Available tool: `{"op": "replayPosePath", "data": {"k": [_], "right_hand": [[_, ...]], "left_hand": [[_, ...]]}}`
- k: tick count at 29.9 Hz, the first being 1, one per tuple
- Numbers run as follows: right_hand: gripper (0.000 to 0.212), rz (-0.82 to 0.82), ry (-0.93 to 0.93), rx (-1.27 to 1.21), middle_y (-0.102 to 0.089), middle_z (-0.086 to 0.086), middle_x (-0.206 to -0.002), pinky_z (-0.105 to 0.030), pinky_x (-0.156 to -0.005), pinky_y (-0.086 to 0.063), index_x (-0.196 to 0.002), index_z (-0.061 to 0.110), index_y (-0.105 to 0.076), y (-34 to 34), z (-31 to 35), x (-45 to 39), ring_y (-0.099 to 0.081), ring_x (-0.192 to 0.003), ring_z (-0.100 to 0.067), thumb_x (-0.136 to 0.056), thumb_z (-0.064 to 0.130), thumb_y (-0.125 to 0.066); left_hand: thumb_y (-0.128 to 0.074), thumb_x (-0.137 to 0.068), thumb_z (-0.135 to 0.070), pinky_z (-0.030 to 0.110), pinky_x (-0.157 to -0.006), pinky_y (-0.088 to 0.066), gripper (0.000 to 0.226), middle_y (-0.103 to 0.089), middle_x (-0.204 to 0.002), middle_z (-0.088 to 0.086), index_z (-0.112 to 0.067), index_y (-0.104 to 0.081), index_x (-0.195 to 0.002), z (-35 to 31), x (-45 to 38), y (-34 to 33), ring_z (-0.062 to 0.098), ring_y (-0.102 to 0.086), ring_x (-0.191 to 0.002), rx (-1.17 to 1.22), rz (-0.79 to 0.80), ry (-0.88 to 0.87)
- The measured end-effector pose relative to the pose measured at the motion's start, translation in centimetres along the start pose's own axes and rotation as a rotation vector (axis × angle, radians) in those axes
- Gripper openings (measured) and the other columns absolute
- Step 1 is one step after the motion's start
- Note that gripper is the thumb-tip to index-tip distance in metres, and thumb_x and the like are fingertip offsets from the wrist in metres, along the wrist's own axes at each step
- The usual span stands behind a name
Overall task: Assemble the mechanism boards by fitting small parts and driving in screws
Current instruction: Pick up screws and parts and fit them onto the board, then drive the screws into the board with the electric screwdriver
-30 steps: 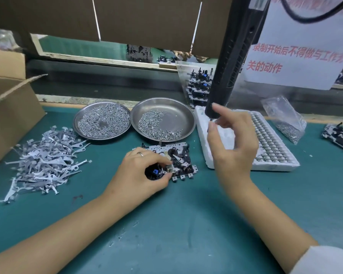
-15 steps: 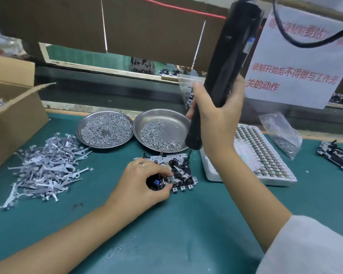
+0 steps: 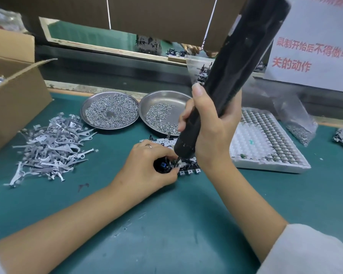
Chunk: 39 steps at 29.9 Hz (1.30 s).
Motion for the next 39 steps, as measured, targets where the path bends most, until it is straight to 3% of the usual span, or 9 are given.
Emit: {"op": "replayPosePath", "data": {"k": [9,14,29,34,39], "right_hand": [[0.02,-0.038,0.011,0.004,-0.043,-0.019,-0.061,-0.022,-0.041,-0.038,-0.087,0.012,-0.041,0.31,-0.04,-0.07,-0.045,-0.038,-0.024,-0.084,0.011,-0.061],[0.02,-0.024,0.018,-0.012,-0.046,-0.012,-0.056,-0.023,-0.04,-0.038,-0.087,0.012,-0.041,0.23,0.02,-0.05,-0.045,-0.035,-0.022,-0.085,0.01,-0.06],[0.02,-0.012,0.038,0.004,-0.047,-0.009,-0.059,-0.023,-0.041,-0.038,-0.088,0.012,-0.04,0.06,0.14,0.07,-0.044,-0.037,-0.022,-0.085,0.008,-0.059],[0.02,0.005,0.044,0.006,-0.047,-0.009,-0.06,-0.023,-0.04,-0.038,-0.088,0.012,-0.038,-0.09,0.11,0.26,-0.044,-0.036,-0.022,-0.085,0.007,-0.058],[0.02,0.007,0.036,0.006,-0.047,-0.009,-0.058,-0.024,-0.041,-0.037,-0.087,0.011,-0.038,-0.07,-0.03,0.25,-0.043,-0.036,-0.022,-0.084,0.006,-0.058]], "left_hand": [[-0.082,-0.066,-0.011,0.015,-0.086,-0.037,0.019,-0.054,-0.072,-0.029,-0.018,-0.074,-0.082,0.03,0.0,0.03,0.001,-0.047,-0.081,0.003,-0.01,-0.014],[-0.082,-0.066,-0.011,0.01,-0.083,-0.035,0.018,-0.053,-0.07,-0.03,-0.018,-0.074,-0.08,-0.05,-0.07,0.02,-0.003,-0.048,-0.076,0.007,-0.011,-0.024],[-0.082,-0.066,-0.011,0.017,-0.08,-0.036,0.016,-0.053,-0.068,-0.027,-0.017,-0.073,-0.079,-0.14,-0.08,-0.06,0.008,-0.05,-0.077,-0.022,0.004,-0.032],[-0.082,-0.066,-0.011,0.006,-0.078,-0.033,0.015,-0.053,-0.068,-0.026,-0.015,-0.074,-0.079,-0.13,-0.11,0.01,0.004,-0.048,-0.077,-0.022,0.007,-0.027],[-0.081,-0.067,-0.011,0.006,-0.076,-0.032,0.014,-0.053,-0.067,-0.024,-0.015,-0.073,-0.077,-0.18,-0.15,-0.04,0.004,-0.046,-0.075,-0.021,0.013,-0.023]]}}
Point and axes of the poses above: each hand's wrist, its own x-axis away from the middle knuckle, its own y-axis out of the back of the hand, z = x × y, the point moved 10 cm from there along -x, towards the middle knuckle
